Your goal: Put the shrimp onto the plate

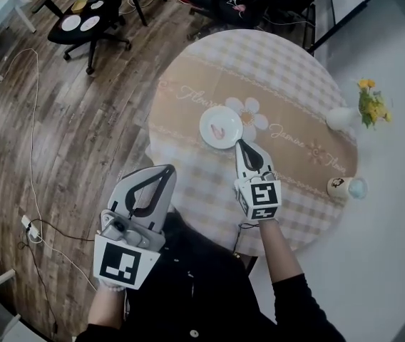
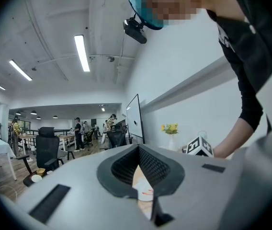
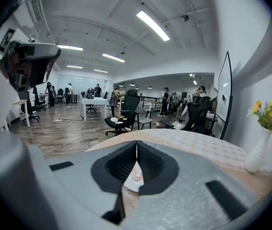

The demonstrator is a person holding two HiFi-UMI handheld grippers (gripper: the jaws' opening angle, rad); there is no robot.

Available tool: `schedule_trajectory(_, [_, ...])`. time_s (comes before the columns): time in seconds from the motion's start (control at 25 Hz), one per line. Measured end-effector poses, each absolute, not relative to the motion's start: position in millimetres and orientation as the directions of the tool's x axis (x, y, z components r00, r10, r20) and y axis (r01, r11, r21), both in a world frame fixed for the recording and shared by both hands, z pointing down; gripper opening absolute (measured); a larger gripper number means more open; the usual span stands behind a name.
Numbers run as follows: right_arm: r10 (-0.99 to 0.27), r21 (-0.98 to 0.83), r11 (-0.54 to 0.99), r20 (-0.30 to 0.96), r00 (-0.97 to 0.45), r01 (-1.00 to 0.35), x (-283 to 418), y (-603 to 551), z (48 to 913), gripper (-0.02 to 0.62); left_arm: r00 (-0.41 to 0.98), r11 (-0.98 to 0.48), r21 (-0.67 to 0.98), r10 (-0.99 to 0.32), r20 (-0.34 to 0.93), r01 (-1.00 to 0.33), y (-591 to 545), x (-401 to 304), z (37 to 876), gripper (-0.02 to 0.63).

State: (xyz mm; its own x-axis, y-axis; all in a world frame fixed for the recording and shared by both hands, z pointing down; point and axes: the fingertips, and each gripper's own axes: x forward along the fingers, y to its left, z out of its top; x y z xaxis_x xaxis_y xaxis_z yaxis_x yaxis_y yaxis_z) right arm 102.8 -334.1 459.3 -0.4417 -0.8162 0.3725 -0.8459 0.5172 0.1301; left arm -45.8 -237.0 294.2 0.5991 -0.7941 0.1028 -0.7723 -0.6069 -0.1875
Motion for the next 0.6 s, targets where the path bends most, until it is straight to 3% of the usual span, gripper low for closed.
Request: schedule_trajectory(0.6, [-0.893, 0.213, 0.449, 0.143, -0.427, -0.868, 104, -278, 341, 0.002, 0.649, -0.646, -0.209, -0.758, 0.063, -0.734, -229, -30, 278, 0.000])
